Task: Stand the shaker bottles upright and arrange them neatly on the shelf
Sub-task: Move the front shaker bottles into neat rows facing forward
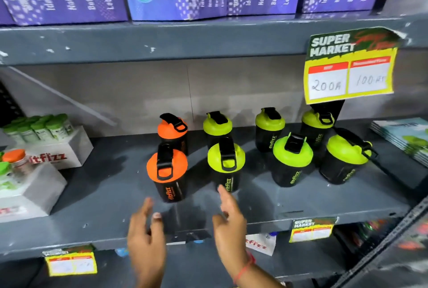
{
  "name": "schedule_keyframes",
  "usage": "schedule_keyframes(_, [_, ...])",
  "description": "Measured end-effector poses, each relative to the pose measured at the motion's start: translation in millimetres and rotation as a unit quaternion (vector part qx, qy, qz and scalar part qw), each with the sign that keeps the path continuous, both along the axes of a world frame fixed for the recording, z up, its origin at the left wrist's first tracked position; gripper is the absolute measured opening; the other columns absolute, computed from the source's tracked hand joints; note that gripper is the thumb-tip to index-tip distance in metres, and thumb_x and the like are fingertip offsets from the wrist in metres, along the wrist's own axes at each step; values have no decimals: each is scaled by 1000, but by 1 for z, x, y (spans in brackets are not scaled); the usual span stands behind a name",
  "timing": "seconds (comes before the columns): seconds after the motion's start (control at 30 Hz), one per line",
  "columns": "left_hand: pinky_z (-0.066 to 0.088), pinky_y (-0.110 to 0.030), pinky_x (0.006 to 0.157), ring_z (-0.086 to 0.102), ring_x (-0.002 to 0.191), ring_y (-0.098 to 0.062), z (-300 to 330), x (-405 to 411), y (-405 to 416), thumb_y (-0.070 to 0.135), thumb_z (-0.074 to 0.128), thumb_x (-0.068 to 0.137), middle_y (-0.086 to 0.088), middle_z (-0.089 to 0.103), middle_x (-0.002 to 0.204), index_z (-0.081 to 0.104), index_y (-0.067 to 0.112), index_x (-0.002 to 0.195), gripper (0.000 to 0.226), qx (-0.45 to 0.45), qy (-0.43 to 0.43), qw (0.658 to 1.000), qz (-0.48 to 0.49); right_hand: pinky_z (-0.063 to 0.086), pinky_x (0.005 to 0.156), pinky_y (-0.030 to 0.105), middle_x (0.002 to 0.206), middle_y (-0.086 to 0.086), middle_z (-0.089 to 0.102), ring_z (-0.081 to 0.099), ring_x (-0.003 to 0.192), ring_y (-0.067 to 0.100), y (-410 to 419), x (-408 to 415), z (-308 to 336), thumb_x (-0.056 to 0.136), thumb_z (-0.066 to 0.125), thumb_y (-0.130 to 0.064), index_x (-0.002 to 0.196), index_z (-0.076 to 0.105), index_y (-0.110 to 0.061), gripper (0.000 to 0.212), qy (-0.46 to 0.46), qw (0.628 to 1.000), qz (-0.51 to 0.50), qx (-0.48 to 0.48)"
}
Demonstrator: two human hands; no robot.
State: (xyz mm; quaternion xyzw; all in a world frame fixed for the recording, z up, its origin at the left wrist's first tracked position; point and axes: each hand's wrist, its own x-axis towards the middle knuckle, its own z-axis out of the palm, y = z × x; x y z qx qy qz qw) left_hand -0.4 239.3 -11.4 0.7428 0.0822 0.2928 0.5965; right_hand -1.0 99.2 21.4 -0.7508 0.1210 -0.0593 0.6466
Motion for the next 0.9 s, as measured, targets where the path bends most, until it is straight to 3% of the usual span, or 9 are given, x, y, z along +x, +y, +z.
schedule_keyframes(0.07, [35, -7, 84, 52, 98, 2, -1, -9, -34, 44, 42, 77, 1, 61, 107, 59, 15, 114, 50, 48, 5, 998, -38, 31, 89, 11, 137, 5, 53, 51, 123, 19, -26, -1, -2, 80, 41, 18, 136, 45, -18, 66, -8, 999, -40, 28])
schedule_keyframes(0.13, [31, -9, 90, 49, 108, -6, -2, 0, -65, 41, 42, 78, 0, 55, 119, 56, 9, 119, 53, 81, 33, 992, -87, 35, 91, 17, 143, 7, 48, 49, 127, 23, -47, 11, 1, 81, 41, 18, 140, 38, -19, 70, 0, 999, -41, 30])
schedule_keyframes(0.23, [24, -14, 95, 36, 120, -6, 5, 32, -94, 5, 47, 85, 5, 36, 131, 33, 8, 136, 52, 26, 95, 987, -128, 44, 80, 19, 137, 16, 52, 57, 113, 29, -63, 43, 4, 80, 44, 14, 146, 27, -17, 74, 38, 999, 10, -14])
schedule_keyframes(0.33, [35, -4, 76, 46, 92, 18, 9, 60, -103, -9, 46, 76, 1, 45, 122, 30, 7, 137, 65, -28, 138, 972, -186, 43, 82, 24, 139, 13, 53, 57, 116, 29, -67, 63, -1, 77, 46, 11, 146, 27, -21, 78, 61, 993, 80, -54])
schedule_keyframes(0.4, [40, -8, 77, 53, 83, 17, 9, 65, -106, -8, 44, 63, 4, 55, 114, 43, 13, 126, 67, -43, 121, 968, -215, 38, 74, 24, 134, 9, 58, 55, 120, 29, -68, 63, -6, 77, 46, 9, 143, 33, -22, 74, 61, 988, 107, -93])
schedule_keyframes(0.57, [40, -10, 80, 54, 87, 5, 6, 57, -113, -33, 30, 67, 8, 53, 112, 42, 14, 124, 75, -60, 118, 973, -188, 41, 76, 24, 132, 5, 60, 56, 118, 28, -79, 55, -8, 76, 45, 6, 141, 35, -26, 73, 49, 980, 142, -128])
schedule_keyframes(0.7, [37, -20, 88, 52, 85, 20, 5, 57, -117, -32, 31, 69, 16, 52, 111, 42, 14, 126, 73, -51, 122, 973, -189, 36, 68, 20, 129, 7, 62, 57, 115, 29, -84, 56, -4, 77, 45, 6, 140, 36, -25, 71, 46, 977, 158, -138])
schedule_keyframes(0.8, [39, -14, 78, 52, 76, 22, 0, 60, -115, -31, 32, 70, 24, 60, 99, 39, 11, 130, 73, -39, 148, 974, -166, 33, 64, 19, 127, 9, 62, 57, 112, 30, -87, 54, -1, 79, 42, 8, 142, 32, -27, 73, 53, 976, 167, -128])
schedule_keyframes(0.9, [41, -13, 69, 55, 76, 15, 6, 58, -117, -27, 34, 75, 10, 52, 118, 35, 5, 134, 67, -50, 169, 973, -151, 42, 68, 28, 129, 10, 59, 57, 112, 32, -89, 54, 4, 79, 43, 7, 147, 19, -28, 81, 68, 971, 200, -108])
